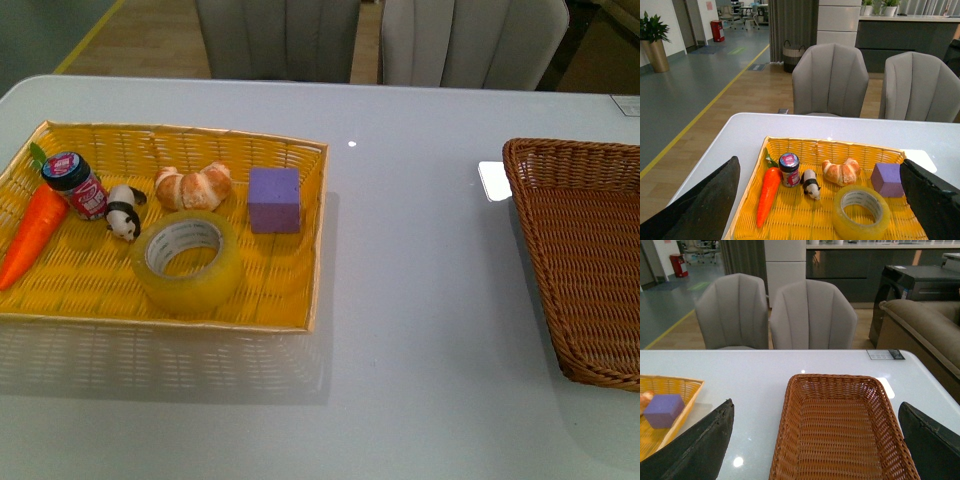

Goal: Move tape to another basket

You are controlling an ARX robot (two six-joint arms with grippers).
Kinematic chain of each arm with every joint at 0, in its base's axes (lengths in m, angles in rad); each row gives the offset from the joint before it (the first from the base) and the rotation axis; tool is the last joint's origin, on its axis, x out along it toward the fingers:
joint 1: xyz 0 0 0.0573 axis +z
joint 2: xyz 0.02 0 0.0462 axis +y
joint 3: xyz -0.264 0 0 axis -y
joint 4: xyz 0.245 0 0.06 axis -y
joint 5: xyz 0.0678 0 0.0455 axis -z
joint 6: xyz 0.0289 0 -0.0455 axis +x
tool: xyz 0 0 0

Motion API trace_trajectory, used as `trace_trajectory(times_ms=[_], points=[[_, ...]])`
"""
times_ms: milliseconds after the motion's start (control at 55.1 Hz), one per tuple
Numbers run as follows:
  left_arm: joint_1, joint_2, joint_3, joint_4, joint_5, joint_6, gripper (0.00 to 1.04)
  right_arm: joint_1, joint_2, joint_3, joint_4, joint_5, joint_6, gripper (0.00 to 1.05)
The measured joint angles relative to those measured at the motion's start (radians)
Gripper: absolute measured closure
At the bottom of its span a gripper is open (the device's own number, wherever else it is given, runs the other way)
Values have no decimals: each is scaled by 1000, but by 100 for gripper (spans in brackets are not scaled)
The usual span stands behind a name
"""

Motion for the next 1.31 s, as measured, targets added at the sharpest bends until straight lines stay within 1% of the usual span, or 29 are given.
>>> trace_trajectory(times_ms=[1090, 1126, 1162, 1199, 1235, 1308], points=[[0, 0, 0, 0, 0, 0, 9, -1, 6, 3, -7, -6, 9, 9], [0, 0, 0, 0, 0, 0, 9, -23, 64, 49, -131, -67, 46, 9], [0, 0, 0, 0, 0, 0, 9, -67, 175, 112, -265, -110, 71, 9], [0, 0, 0, 0, 1, 0, 9, -108, 267, 151, -320, -142, 76, 9], [0, 0, 0, 0, 0, 0, 9, -151, 352, 173, -319, -169, 74, 9], [0, 0, 0, 0, 0, 0, 9, -254, 523, 214, -229, -224, 54, 9]])
